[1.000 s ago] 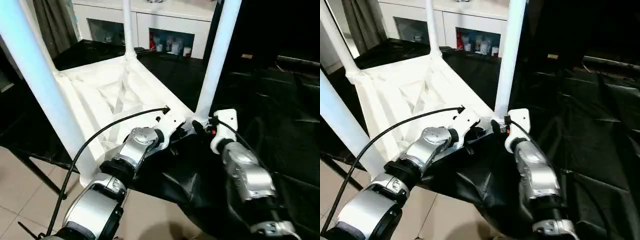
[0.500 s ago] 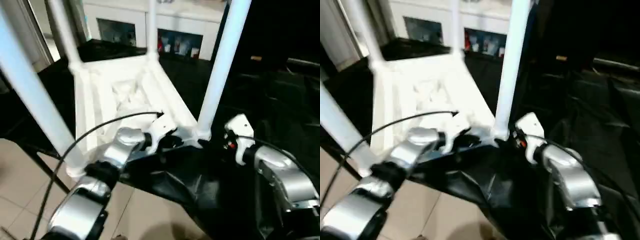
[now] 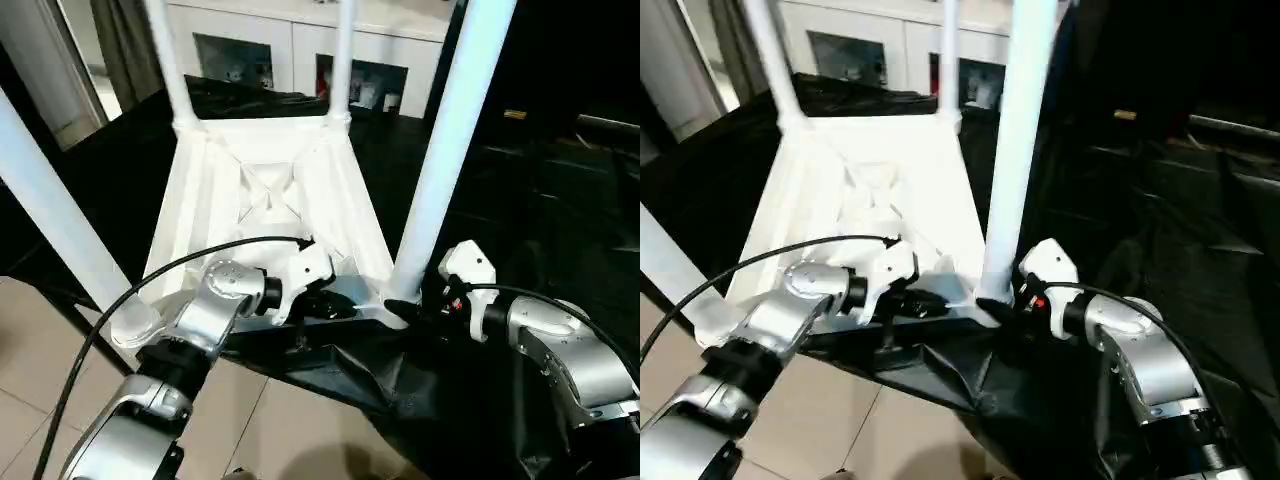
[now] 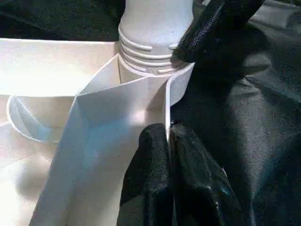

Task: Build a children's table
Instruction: Rotate leg to tighten

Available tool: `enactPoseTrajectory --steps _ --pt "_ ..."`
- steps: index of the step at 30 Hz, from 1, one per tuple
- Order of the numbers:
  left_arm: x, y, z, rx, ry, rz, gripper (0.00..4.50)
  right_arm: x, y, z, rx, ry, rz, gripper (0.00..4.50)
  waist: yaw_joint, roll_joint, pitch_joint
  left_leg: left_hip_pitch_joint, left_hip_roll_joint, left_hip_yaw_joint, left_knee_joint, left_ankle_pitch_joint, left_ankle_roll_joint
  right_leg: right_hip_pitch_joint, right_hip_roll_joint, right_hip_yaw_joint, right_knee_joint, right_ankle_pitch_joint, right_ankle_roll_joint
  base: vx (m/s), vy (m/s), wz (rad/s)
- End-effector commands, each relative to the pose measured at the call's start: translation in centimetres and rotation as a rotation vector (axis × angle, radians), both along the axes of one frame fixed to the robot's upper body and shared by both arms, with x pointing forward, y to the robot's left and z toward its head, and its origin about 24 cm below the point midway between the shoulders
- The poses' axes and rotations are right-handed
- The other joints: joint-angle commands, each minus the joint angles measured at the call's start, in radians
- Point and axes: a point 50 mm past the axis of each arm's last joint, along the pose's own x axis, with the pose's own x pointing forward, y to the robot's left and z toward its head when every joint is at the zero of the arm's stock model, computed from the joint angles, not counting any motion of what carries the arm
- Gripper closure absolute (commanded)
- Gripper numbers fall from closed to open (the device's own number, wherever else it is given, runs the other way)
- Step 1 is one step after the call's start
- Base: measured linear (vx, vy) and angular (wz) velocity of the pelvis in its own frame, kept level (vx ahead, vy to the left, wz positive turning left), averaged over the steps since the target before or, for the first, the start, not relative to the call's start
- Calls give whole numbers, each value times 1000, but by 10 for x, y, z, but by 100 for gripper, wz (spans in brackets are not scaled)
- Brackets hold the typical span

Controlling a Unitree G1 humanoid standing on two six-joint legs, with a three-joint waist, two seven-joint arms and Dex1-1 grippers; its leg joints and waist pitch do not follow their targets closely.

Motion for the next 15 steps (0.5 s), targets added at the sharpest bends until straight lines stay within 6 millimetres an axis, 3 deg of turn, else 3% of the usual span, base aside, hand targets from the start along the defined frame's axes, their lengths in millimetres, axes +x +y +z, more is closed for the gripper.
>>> enactPoseTrajectory --steps 1,12,15 --pt "-3 -13 14 -75 -27 -93 450 2 -6 4 4 -11 -29 162 0 -15 -65 -2 23 -2 -66 -185 72 62 -61 43 -73 -298 -178 0 0 0" --pt "-4 -11 14 -69 -17 -87 450 0 -2 1 67 10 -46 184 -2 -12 -65 -1 22 -2 -66 -187 67 62 -60 43 -74 -297 -175 0 0 0" --pt "3 -15 11 -62 -25 11 450 9 -1 -6 77 6 -177 185 -4 -11 -64 -1 22 -3 -68 -196 60 60 -59 41 -75 -316 -171 0 0 0"
